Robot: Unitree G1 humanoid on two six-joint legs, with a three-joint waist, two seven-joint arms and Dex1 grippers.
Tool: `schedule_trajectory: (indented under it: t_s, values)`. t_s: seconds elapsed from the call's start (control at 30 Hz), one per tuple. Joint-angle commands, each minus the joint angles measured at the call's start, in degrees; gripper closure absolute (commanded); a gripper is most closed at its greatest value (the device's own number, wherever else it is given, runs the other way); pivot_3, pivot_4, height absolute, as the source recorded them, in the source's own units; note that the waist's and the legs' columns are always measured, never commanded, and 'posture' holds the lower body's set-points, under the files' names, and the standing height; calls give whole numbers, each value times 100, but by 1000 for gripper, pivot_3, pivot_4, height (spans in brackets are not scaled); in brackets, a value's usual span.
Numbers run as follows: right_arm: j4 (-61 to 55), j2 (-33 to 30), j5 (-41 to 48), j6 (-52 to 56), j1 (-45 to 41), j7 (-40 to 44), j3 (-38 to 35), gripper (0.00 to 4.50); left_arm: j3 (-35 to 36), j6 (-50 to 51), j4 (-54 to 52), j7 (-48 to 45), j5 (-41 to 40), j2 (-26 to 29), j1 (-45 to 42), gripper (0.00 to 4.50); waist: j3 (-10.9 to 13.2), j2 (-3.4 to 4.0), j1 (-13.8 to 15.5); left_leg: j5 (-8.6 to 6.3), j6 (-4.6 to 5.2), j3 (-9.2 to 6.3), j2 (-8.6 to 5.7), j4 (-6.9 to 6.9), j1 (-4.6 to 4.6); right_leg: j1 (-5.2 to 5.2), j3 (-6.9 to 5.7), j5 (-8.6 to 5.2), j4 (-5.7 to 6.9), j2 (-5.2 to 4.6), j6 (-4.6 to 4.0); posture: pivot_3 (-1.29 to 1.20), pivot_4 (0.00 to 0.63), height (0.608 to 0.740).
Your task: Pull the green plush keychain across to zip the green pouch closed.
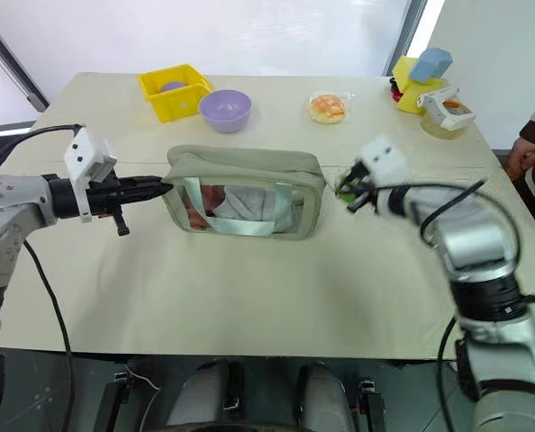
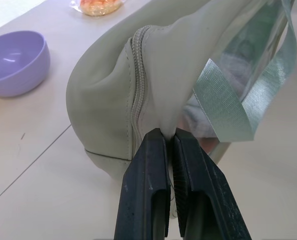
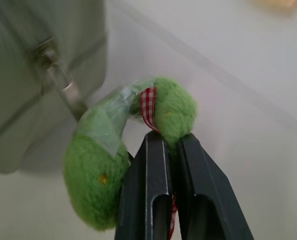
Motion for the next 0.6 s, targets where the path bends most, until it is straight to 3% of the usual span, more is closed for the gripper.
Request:
schedule_trajectory:
  t_s: [0.03,0.2,0.3,0.37,0.47,0.6]
  values:
    - [-107,653,-87,-232,392,-515,109,4429,-122,150,6,31,55,-2,80,4500,-4,-3,-3,0,0,-1,1,1,1,2,0,0,0,1,0,0,150,739]
    - [89,1172,-137,-647,699,-663,270,4429,-93,218,-114,76,40,7,152,4500,-8,-1,-2,0,0,-4,1,1,9,13,0,0,-3,2,0,0,150,739]
    - [120,1065,-63,-781,645,-471,174,4429,-76,231,-143,114,52,21,178,4500,-14,1,-14,0,0,-7,1,0,13,16,0,0,-3,3,0,0,150,739]
    - [136,778,-1,-871,526,-226,8,3782,-42,206,-146,105,50,49,208,4500,-15,3,-9,0,0,-7,1,-1,14,17,0,0,-3,3,0,0,150,739]
    - [57,235,413,-778,284,418,-362,2489,106,298,-85,75,-90,62,142,3399,-12,7,-5,-1,1,-7,0,-1,13,17,0,0,-5,3,0,0,150,739]
    - [-250,-645,1490,-393,-308,1610,-1012,553,355,411,160,-191,-267,279,35,1475,-4,8,-18,-1,1,-10,2,-1,-8,-5,1,0,-3,6,0,0,150,739]
